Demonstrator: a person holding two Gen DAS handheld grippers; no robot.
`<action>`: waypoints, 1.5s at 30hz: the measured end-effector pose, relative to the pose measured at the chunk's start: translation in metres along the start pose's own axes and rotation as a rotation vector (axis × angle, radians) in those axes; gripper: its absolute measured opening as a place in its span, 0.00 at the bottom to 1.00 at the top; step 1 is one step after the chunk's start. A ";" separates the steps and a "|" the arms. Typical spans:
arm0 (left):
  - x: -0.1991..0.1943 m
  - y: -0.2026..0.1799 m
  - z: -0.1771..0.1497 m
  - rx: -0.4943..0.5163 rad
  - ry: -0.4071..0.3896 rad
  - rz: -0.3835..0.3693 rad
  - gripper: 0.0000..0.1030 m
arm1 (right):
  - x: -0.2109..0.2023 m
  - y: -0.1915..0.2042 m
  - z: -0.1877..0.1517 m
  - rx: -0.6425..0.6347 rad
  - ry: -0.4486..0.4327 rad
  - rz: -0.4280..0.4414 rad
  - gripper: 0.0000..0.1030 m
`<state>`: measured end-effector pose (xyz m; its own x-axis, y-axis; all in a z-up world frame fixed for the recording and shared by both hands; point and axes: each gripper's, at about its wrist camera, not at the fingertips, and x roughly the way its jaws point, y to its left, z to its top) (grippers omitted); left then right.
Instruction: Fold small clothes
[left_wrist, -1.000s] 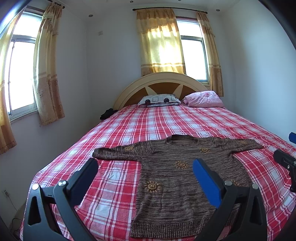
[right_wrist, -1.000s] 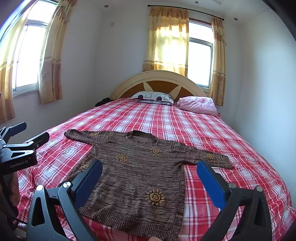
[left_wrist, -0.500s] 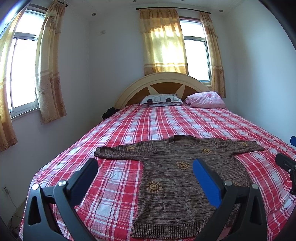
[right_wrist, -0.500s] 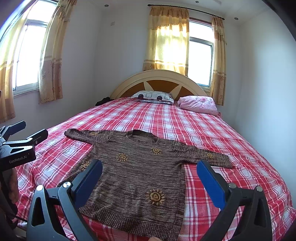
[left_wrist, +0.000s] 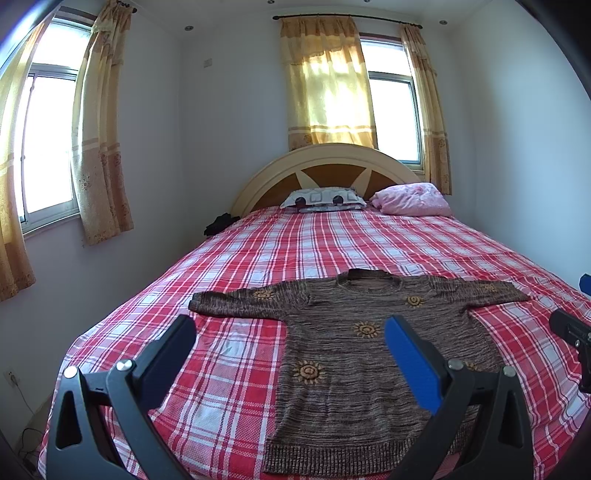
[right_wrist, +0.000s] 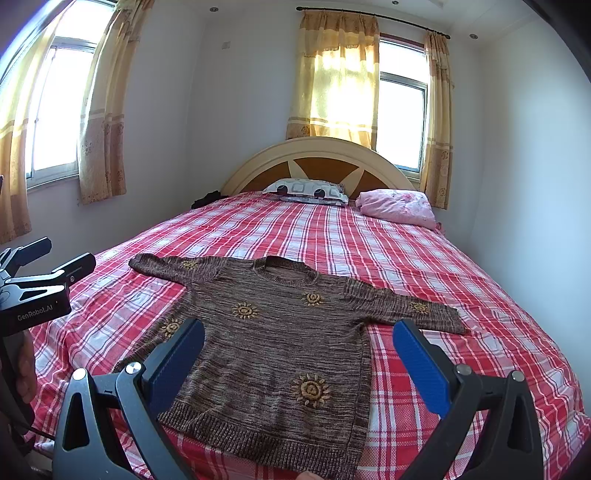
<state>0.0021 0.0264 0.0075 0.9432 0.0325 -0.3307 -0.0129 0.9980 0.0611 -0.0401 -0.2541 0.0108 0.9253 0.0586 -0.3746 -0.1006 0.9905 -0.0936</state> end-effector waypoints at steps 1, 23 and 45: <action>0.000 0.000 0.000 0.000 0.000 0.000 1.00 | 0.000 0.000 0.000 -0.001 0.000 0.000 0.99; 0.001 -0.001 0.000 -0.003 0.003 0.003 1.00 | 0.000 0.002 -0.003 -0.001 0.004 0.003 0.99; 0.024 -0.004 -0.014 -0.007 0.068 -0.013 1.00 | 0.028 0.001 -0.021 -0.010 0.069 0.025 0.99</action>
<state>0.0203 0.0240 -0.0135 0.9184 0.0229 -0.3949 -0.0034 0.9988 0.0498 -0.0222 -0.2544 -0.0189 0.8950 0.0741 -0.4400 -0.1274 0.9875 -0.0930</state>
